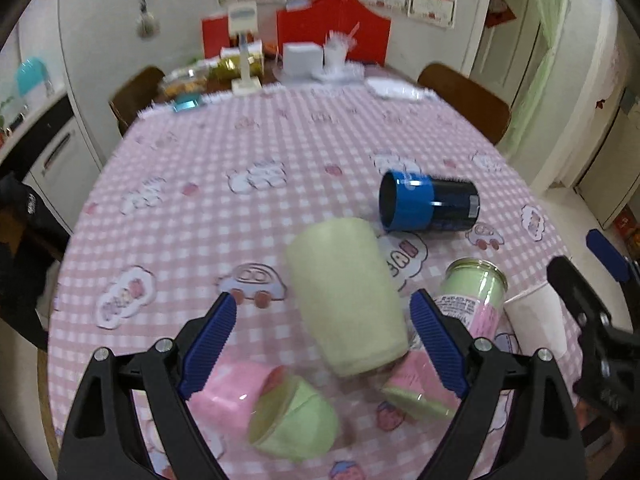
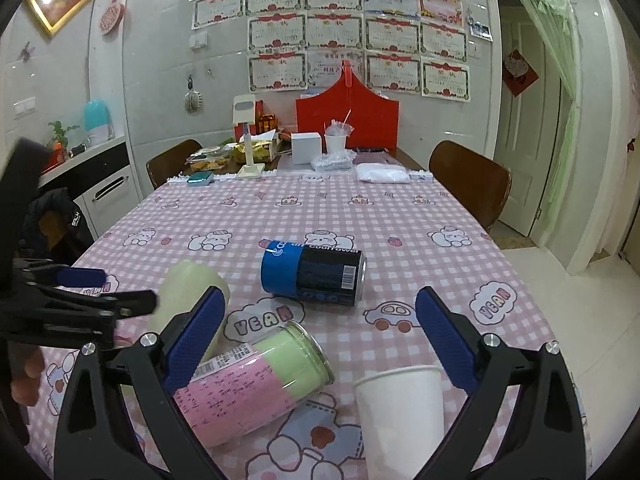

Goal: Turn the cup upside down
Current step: 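Reach the left tool to the light green cup lying on its side and grasp it, then lift the light green cup with the left tool and rotate its opening upward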

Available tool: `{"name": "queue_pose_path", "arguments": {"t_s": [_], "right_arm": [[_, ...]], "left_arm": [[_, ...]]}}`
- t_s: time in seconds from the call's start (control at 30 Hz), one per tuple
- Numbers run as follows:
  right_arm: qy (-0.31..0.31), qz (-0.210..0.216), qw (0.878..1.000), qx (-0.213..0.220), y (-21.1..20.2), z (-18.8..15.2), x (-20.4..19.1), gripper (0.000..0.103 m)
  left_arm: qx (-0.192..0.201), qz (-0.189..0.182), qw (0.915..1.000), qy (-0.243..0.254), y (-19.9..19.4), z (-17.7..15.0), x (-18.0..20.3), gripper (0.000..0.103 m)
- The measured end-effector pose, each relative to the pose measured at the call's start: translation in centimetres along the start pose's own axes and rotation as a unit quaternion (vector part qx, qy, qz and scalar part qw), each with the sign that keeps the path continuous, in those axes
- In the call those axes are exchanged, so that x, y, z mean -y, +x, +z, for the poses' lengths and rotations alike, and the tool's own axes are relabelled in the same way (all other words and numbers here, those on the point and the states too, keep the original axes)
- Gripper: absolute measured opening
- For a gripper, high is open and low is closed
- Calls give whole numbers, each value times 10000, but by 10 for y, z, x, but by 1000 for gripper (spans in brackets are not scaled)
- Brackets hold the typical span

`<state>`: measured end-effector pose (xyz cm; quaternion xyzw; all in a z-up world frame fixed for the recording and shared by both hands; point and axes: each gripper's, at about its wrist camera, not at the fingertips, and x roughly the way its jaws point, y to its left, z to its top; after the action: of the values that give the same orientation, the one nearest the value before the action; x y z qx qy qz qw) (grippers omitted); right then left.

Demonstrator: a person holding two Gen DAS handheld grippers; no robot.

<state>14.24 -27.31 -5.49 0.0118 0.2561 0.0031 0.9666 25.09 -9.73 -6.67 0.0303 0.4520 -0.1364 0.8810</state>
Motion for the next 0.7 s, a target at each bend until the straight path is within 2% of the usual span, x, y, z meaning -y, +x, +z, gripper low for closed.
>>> {"name": "queue_pose_path", "arguments": {"t_s": [0.23,0.5,0.7], "right_arm": [[126,-33,9997,-213,18,-1,6,93],[200,22,9989,-421,36,-4,11,93],[243,65,9985,-493,42,-6,12,93]], "left_arm": [[-416,36,9991,-98,40,9,12,87],[-641,245,9976,-55,67,7,17,87],[-935,148,9953,-192,82,6,13,87]]}}
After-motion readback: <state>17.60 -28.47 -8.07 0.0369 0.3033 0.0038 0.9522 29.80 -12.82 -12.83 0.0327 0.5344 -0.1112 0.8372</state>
